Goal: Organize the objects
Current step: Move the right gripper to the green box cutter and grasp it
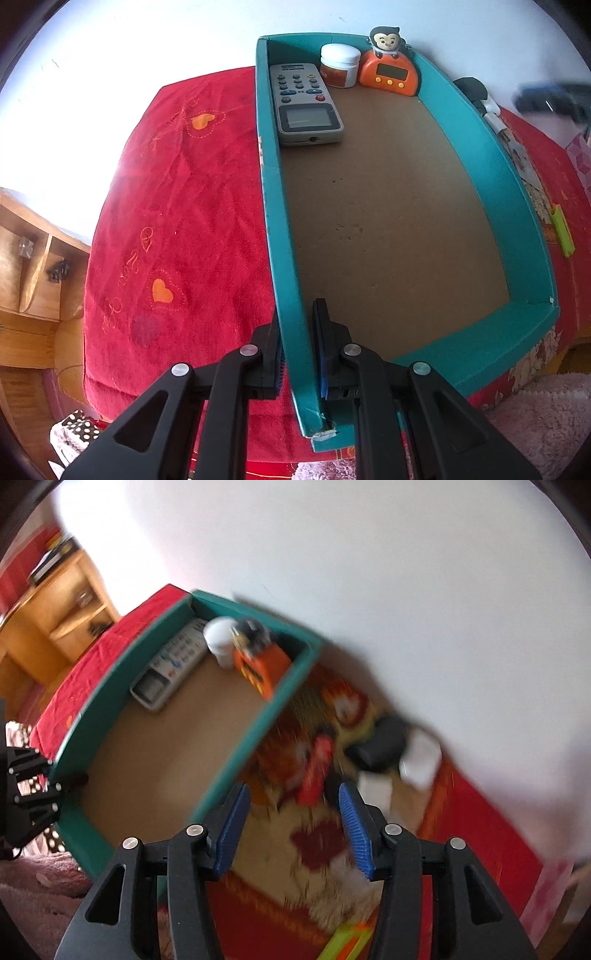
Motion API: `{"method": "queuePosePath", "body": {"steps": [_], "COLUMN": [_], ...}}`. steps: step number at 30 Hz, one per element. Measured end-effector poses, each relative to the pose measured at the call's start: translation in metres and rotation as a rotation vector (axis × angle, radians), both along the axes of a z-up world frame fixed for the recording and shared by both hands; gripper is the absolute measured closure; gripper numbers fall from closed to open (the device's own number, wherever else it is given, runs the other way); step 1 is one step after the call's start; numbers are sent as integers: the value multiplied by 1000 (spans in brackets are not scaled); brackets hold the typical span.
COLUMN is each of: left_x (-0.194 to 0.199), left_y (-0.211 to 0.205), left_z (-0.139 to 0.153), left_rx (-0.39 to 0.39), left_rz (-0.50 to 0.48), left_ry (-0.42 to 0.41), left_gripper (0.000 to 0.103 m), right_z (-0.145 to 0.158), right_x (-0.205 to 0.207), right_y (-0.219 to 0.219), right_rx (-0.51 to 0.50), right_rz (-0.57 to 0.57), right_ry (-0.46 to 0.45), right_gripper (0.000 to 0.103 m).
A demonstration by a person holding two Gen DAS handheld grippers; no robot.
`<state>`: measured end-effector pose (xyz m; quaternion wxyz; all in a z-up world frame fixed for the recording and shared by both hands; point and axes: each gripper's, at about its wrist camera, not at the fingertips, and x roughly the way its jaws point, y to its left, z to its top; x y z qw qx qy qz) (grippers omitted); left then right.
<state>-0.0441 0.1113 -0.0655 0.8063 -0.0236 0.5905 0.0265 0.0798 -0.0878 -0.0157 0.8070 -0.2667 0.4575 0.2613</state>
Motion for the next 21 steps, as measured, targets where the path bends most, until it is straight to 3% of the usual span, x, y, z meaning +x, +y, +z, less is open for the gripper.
{"method": "queuePosePath", "body": {"steps": [12, 21], "left_x": [3, 5], "left_y": [-1, -2], "left_z": [2, 2], "left_rx": [3, 5], "left_rz": [-45, -74], "left_ry": [9, 9], "left_gripper": [92, 91], "right_z": [-47, -68], "right_x": [-61, -69], "right_y": [-110, -151], "right_rx": [0, 78], "right_rz": [-386, -542], "right_ry": [48, 109], "right_gripper": [52, 52]}}
